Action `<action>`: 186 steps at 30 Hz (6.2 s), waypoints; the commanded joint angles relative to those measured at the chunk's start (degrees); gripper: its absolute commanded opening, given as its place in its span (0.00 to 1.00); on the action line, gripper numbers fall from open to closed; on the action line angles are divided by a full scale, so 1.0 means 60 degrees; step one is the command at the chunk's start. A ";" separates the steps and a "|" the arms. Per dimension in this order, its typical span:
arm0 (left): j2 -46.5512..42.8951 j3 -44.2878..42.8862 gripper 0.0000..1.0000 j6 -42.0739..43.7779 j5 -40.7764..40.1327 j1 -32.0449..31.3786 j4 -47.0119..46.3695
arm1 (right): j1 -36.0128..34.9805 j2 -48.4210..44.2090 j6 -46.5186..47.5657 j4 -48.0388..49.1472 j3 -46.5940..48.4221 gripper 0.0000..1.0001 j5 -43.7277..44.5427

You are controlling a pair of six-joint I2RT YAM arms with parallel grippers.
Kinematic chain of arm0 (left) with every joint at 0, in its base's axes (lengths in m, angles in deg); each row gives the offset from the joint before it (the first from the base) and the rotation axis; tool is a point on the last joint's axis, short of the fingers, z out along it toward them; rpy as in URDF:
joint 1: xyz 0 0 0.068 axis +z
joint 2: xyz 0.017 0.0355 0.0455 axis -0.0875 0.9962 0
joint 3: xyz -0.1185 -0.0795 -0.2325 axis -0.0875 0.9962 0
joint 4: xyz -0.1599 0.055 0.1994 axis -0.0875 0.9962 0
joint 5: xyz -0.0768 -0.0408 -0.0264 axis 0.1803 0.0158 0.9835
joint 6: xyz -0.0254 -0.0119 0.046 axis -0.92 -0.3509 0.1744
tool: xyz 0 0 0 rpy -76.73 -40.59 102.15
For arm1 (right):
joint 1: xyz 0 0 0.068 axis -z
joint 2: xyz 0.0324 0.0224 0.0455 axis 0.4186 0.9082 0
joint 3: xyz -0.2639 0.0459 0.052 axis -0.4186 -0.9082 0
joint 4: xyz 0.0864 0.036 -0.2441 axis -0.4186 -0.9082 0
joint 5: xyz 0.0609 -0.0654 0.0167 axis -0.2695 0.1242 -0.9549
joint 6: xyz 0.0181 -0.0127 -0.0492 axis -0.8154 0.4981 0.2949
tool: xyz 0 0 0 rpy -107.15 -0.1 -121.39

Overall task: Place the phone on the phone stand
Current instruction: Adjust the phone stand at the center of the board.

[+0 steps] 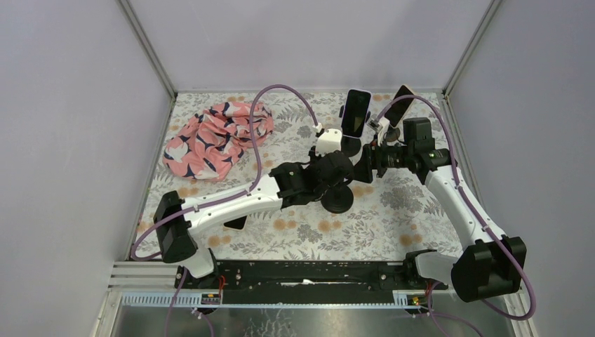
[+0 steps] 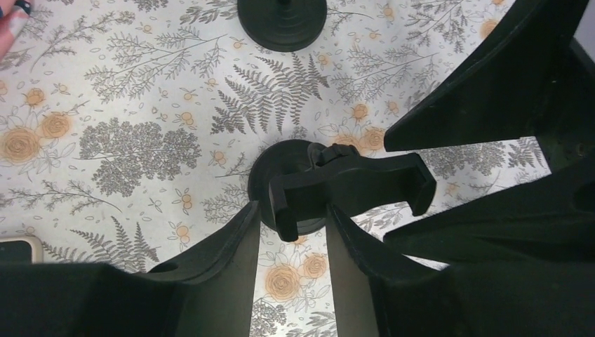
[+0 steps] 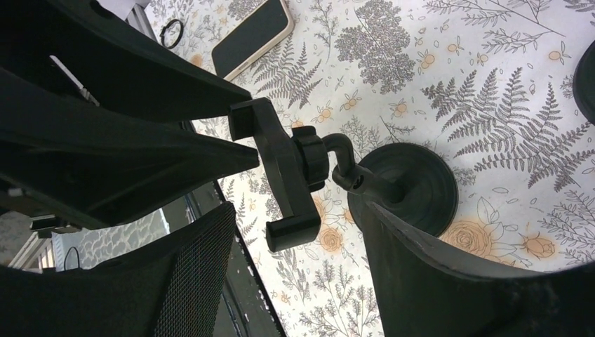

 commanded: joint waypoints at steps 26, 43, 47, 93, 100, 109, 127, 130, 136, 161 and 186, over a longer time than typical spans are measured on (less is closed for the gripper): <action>-0.0509 -0.0668 0.47 -0.1157 -0.0402 -0.0044 0.0672 | -0.0872 -0.1272 0.0810 -0.2626 0.2275 0.90 0.4521; -0.1051 0.0009 0.32 -0.2163 -0.0098 -0.0101 0.0183 | -0.2456 -0.0095 -0.0176 -0.3384 0.3122 0.59 0.6270; -0.0571 -0.0304 0.32 -0.2214 -0.0437 -0.0103 0.0541 | -0.2626 0.0136 -0.0219 -0.3262 0.3045 0.57 0.6475; 0.0766 -0.1001 0.41 -0.1501 -0.1729 -0.0091 0.0962 | -0.2864 0.0053 -0.0087 -0.3040 0.2922 0.42 0.6894; 0.0716 -0.0950 0.16 -0.1500 -0.1528 -0.0059 0.0949 | -0.2874 0.0037 -0.0086 -0.2954 0.2828 0.44 0.6963; 0.0648 -0.1118 0.00 -0.1733 -0.1234 -0.0160 0.0951 | -0.2872 0.0627 -0.0173 -0.3023 0.3356 0.45 0.6830; 0.0260 -0.0861 0.00 -0.1921 -0.0999 -0.0176 0.0707 | -0.2870 0.0864 -0.0029 -0.2923 0.3287 0.50 0.6935; 0.0223 -0.0827 0.00 -0.1926 -0.0991 -0.0169 0.0684 | -0.2873 0.0945 -0.0034 -0.2927 0.3316 0.49 0.6913; 0.0259 -0.0809 0.00 -0.1840 -0.1193 -0.0170 0.0686 | -0.2870 0.0714 0.0071 -0.2994 0.3155 0.31 0.7160; -0.1251 0.0522 0.00 -0.1270 -0.2115 0.0469 0.1250 | -0.1056 0.0043 0.1083 -0.3296 0.2373 0.00 0.7718; -0.1651 0.0821 0.00 -0.0787 -0.1873 0.0965 0.1578 | 0.0055 -0.0025 0.2401 -0.3426 0.1919 0.00 0.7780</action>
